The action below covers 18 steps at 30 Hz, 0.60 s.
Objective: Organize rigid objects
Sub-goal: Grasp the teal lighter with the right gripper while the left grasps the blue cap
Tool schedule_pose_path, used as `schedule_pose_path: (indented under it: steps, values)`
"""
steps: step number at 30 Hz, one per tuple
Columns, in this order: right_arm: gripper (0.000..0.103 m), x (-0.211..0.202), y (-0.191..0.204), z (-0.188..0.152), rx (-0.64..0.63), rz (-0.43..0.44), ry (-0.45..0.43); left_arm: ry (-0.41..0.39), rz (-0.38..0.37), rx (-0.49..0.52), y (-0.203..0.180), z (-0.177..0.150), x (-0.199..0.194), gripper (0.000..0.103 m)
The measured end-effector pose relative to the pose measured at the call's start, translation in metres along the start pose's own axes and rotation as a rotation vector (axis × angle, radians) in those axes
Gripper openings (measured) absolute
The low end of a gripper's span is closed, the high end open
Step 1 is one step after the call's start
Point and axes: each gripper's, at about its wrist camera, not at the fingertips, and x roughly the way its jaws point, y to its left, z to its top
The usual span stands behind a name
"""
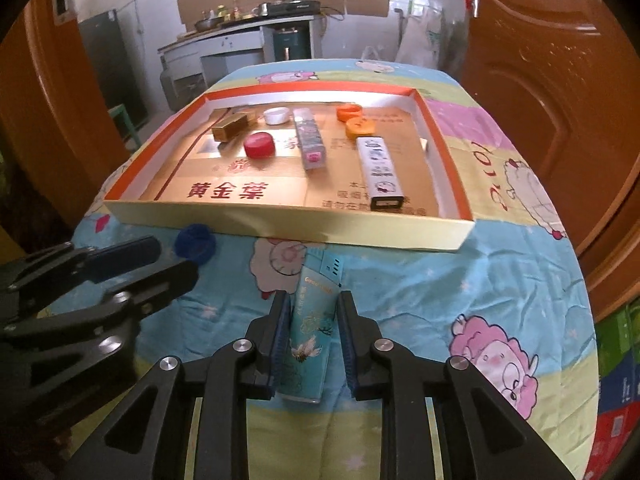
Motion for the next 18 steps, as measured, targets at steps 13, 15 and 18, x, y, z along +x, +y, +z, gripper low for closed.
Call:
schedule_pose_path:
  steps: [13, 15, 18]
  values:
    - [0.025, 0.004, -0.011, -0.003, 0.016, 0.051, 0.002, 0.031, 0.033, -0.057, 0.016, 0.005, 0.026, 0.031]
    - [0.024, 0.004, -0.011, -0.003, 0.017, 0.054, 0.002, 0.028, 0.022, -0.068, 0.018, 0.005, 0.026, 0.031]
    - [0.024, 0.004, -0.012, -0.003, 0.017, 0.055, 0.0, 0.029, 0.022, -0.072, 0.019, 0.003, 0.023, 0.031]
